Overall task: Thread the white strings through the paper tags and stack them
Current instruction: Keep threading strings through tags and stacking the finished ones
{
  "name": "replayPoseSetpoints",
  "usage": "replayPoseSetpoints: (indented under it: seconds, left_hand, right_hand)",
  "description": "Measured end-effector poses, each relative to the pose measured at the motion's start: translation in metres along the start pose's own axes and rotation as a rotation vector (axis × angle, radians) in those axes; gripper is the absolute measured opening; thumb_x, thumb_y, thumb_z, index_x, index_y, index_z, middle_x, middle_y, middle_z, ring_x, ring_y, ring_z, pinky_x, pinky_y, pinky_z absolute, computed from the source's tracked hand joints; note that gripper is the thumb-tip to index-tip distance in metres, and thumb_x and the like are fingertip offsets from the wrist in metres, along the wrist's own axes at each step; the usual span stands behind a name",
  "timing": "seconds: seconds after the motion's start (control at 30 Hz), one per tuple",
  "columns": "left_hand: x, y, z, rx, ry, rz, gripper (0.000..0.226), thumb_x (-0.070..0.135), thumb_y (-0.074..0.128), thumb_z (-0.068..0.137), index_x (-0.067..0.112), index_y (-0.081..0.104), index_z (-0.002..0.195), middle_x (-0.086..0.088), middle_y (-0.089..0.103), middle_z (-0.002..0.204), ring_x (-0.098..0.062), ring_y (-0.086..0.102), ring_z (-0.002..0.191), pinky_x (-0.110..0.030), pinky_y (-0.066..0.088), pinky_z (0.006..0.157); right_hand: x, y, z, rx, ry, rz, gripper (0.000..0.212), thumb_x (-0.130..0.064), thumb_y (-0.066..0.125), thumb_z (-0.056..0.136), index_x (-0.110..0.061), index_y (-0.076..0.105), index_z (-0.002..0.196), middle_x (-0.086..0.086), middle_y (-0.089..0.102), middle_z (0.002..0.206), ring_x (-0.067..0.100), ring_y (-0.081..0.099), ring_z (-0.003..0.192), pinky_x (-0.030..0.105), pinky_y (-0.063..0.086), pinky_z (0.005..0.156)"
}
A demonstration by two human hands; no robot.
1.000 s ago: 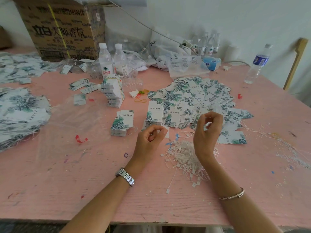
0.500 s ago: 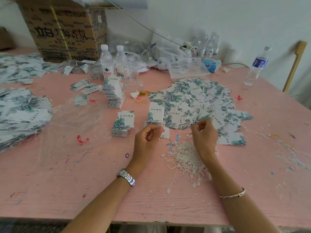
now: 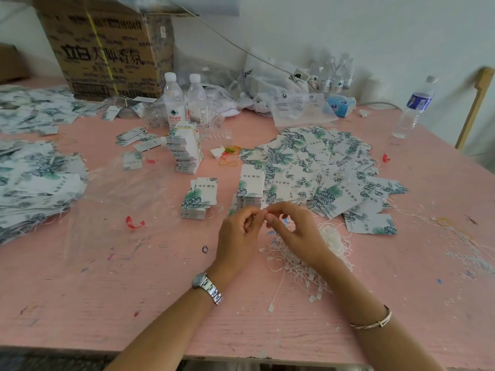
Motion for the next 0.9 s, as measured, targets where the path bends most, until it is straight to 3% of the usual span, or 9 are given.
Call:
replayPoseSetpoints:
  seconds: [0.13, 0.23, 0.3, 0.37, 0.43, 0.6, 0.73, 0.9]
  left_hand:
    - [0.004, -0.003, -0.001, 0.008, 0.019, 0.054, 0.037, 0.047, 0.055, 0.095, 0.015, 0.070, 0.084, 0.010, 0.033, 0.051, -0.008, 0.032, 0.050, -0.027, 0.028, 0.050]
    - [0.009, -0.006, -0.002, 0.056, 0.053, 0.169, 0.031, 0.043, 0.059, 0.096, 0.017, 0.069, 0.083, 0.013, 0.039, 0.056, -0.008, 0.038, 0.055, -0.024, 0.031, 0.052]
    - [0.016, -0.016, -0.002, 0.193, 0.106, 0.343, 0.025, 0.039, 0.061, 0.097, 0.018, 0.068, 0.085, 0.015, 0.047, 0.071, -0.005, 0.041, 0.067, -0.021, 0.034, 0.056]
    - [0.021, -0.028, 0.001, 0.347, 0.160, 0.466, 0.018, 0.035, 0.064, 0.096, 0.018, 0.071, 0.096, 0.005, 0.052, 0.086, -0.011, 0.046, 0.081, -0.021, 0.039, 0.064]
    - [0.021, -0.036, 0.006, 0.396, 0.213, 0.544, 0.020, 0.029, 0.068, 0.095, 0.018, 0.073, 0.112, -0.004, 0.051, 0.096, -0.019, 0.046, 0.091, -0.025, 0.040, 0.074]
    - [0.016, -0.032, 0.015, 0.260, 0.299, 0.754, 0.033, 0.023, 0.066, 0.095, 0.021, 0.068, 0.128, -0.009, 0.049, 0.098, -0.024, 0.040, 0.091, -0.036, 0.041, 0.077]
    - [0.014, -0.035, 0.022, 0.245, 0.318, 0.773, 0.030, 0.018, 0.074, 0.090, 0.021, 0.074, 0.120, -0.009, 0.051, 0.093, -0.025, 0.042, 0.087, -0.039, 0.044, 0.070]
    - [0.017, -0.043, 0.022, 0.290, 0.381, 0.780, 0.019, 0.018, 0.075, 0.089, 0.023, 0.079, 0.107, -0.006, 0.053, 0.084, -0.026, 0.045, 0.078, -0.038, 0.036, 0.065]
  right_hand:
    - [0.009, -0.003, 0.002, 0.009, 0.068, 0.104, 0.007, -0.006, 0.069, 0.092, -0.001, 0.073, 0.093, 0.003, 0.069, 0.075, 0.023, 0.062, 0.071, 0.039, 0.049, 0.068]
    - [0.010, -0.003, 0.001, 0.025, 0.081, 0.112, 0.004, -0.005, 0.070, 0.092, -0.002, 0.071, 0.089, 0.001, 0.067, 0.075, 0.017, 0.060, 0.073, 0.031, 0.046, 0.073]
    - [0.011, -0.003, 0.000, 0.043, 0.099, 0.152, 0.007, -0.006, 0.067, 0.094, -0.004, 0.068, 0.087, 0.002, 0.066, 0.077, 0.014, 0.058, 0.074, 0.027, 0.045, 0.076]
    - [0.014, -0.004, 0.000, 0.042, 0.141, 0.257, 0.008, -0.008, 0.064, 0.096, -0.004, 0.066, 0.089, 0.005, 0.065, 0.077, 0.019, 0.058, 0.074, 0.028, 0.047, 0.074]
    - [0.014, -0.004, 0.000, 0.040, 0.182, 0.406, 0.009, -0.010, 0.061, 0.097, -0.005, 0.063, 0.090, 0.001, 0.058, 0.070, 0.017, 0.051, 0.064, 0.024, 0.045, 0.063]
    - [0.019, -0.005, 0.000, 0.092, 0.240, 0.498, 0.008, -0.012, 0.058, 0.098, -0.009, 0.062, 0.091, -0.012, 0.037, 0.056, 0.006, 0.028, 0.048, 0.016, 0.027, 0.048]
    - [0.019, -0.005, 0.000, 0.104, 0.234, 0.461, 0.011, -0.015, 0.061, 0.096, -0.006, 0.063, 0.091, -0.016, 0.035, 0.053, 0.005, 0.025, 0.046, 0.015, 0.026, 0.048]
    - [0.021, -0.004, 0.000, 0.105, 0.240, 0.426, 0.013, -0.012, 0.062, 0.097, -0.001, 0.063, 0.090, -0.009, 0.034, 0.053, 0.005, 0.025, 0.046, 0.015, 0.026, 0.048]
Point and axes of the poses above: each hand's wrist, its own z-axis towards the middle knuckle, its own y-axis out of the palm, x = y × z, the point moved 6 cm from there along z, towards the middle knuckle
